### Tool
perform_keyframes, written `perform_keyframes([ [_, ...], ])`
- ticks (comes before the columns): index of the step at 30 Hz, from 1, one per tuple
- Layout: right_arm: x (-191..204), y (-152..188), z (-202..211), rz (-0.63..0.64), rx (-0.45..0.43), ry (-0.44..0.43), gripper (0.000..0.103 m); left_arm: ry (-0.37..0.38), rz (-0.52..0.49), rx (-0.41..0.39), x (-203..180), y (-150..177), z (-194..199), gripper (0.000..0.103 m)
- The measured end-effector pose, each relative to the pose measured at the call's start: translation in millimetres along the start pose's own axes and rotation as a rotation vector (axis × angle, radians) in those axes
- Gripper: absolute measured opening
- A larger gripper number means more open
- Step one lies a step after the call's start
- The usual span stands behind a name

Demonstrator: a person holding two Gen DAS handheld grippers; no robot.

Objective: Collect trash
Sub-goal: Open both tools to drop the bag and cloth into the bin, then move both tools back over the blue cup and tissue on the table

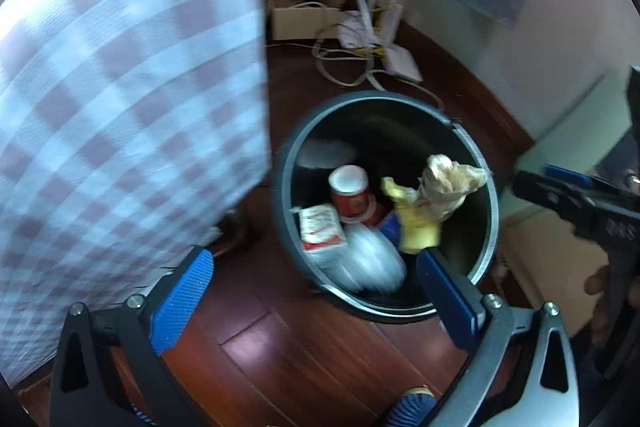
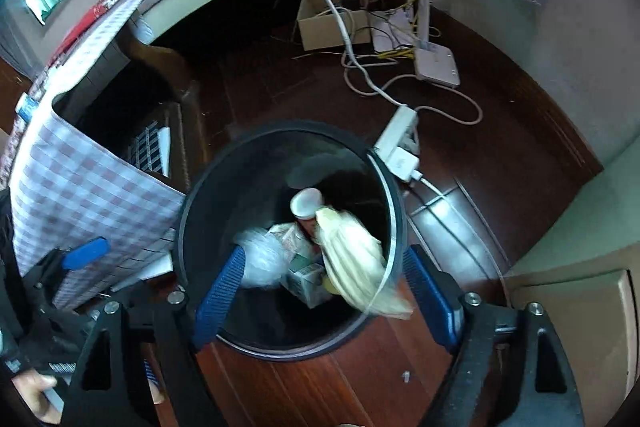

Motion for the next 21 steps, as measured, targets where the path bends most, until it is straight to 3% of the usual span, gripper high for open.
perform_keyframes([
  [1, 0.1, 3.4, -0.4, 0.01, -0.006, 0.019, 0.099, -0.017, 0.004, -0.009, 2.4, 1.1, 1.0, 0.102],
  [2, 0.2, 5.6, -1.1, 0.019, -0.011, 0.036, 0.102, -0.018, 0.009, -0.013, 4.0, 1.6, 1.6, 0.102],
  [9, 9.2, 10.5, -2.0, 0.067, -0.018, 0.09, 0.102, -0.038, -0.001, -0.043, 4.1, 4.9, 14.8, 0.102],
  [21, 34.6, 15.7, 18.0, 0.109, -0.06, 0.09, 0.102, -0.058, 0.019, -0.092, 15.9, 9.0, 41.6, 0.102],
])
Point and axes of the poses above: each gripper's, at about its wrist camera, not at the fingertips, and z roughly against the way its jaws point, x to its left, y to its underside, the point moved 2 cm from there along -z, roughly the way its jaws point, and after that the axes turned 3 degrees about -z, right-handed, at the moved point
